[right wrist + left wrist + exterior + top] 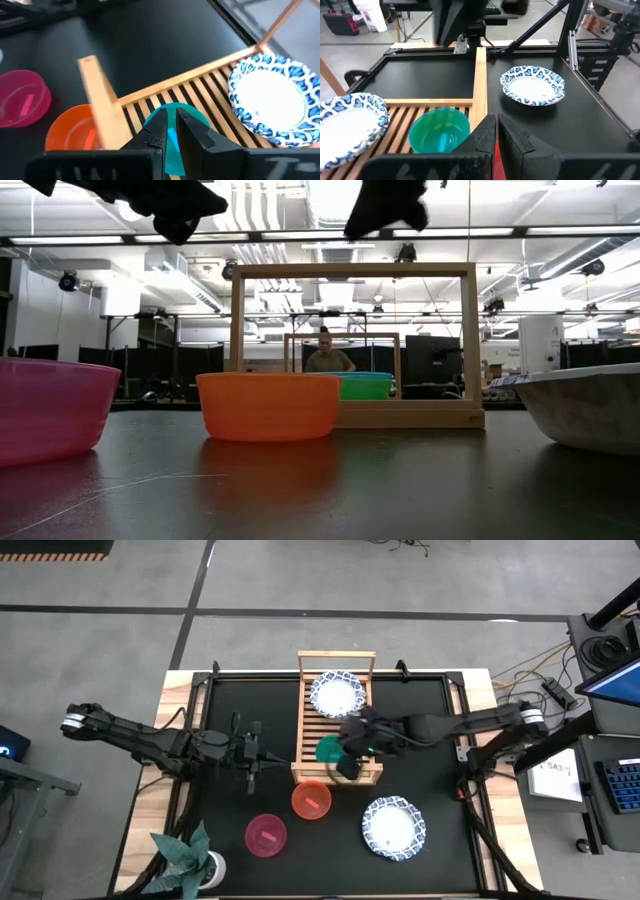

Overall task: Place and stack bowls onto a shelf
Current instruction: Stack the white bowl on top of the white bowl on the shelf

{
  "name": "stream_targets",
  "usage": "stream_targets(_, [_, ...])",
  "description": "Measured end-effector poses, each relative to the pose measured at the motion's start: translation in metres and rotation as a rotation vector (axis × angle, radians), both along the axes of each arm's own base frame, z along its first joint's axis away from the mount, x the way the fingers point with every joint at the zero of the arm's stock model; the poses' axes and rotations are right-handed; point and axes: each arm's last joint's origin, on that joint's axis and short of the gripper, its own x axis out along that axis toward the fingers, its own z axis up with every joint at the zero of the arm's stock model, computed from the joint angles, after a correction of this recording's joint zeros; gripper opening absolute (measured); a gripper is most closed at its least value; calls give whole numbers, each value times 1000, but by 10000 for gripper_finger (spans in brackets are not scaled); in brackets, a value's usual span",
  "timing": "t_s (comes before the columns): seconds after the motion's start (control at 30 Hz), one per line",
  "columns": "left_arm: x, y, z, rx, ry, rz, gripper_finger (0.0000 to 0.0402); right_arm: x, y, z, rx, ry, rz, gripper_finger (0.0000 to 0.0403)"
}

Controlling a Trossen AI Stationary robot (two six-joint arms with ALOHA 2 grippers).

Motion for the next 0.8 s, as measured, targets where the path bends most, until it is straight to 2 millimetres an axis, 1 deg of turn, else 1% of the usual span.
stream_targets(0.13, [0, 0, 0, -58, 0, 16, 0, -21, 22, 3, -52, -55, 40, 27])
stream_targets(0.23, [0, 0, 1, -125, -3, 36, 0, -37, 37, -2, -82, -103, 104, 27])
stream_targets(0.33, [0, -1, 1, -197, 0, 52, 0, -52, 48, -10, -89, -154, 168, 27])
stream_targets(0.53, [3, -7, -2, -289, 23, 48, 0, -78, 57, -29, -82, -237, 246, 27])
stream_targets(0.67, [5, -13, 4, -331, 22, 15, 0, -94, 59, -42, -58, -224, 261, 27])
stream_targets(0.8, [10, -19, 15, -329, 7, -12, 0, -107, 62, -48, -21, -224, 284, 27])
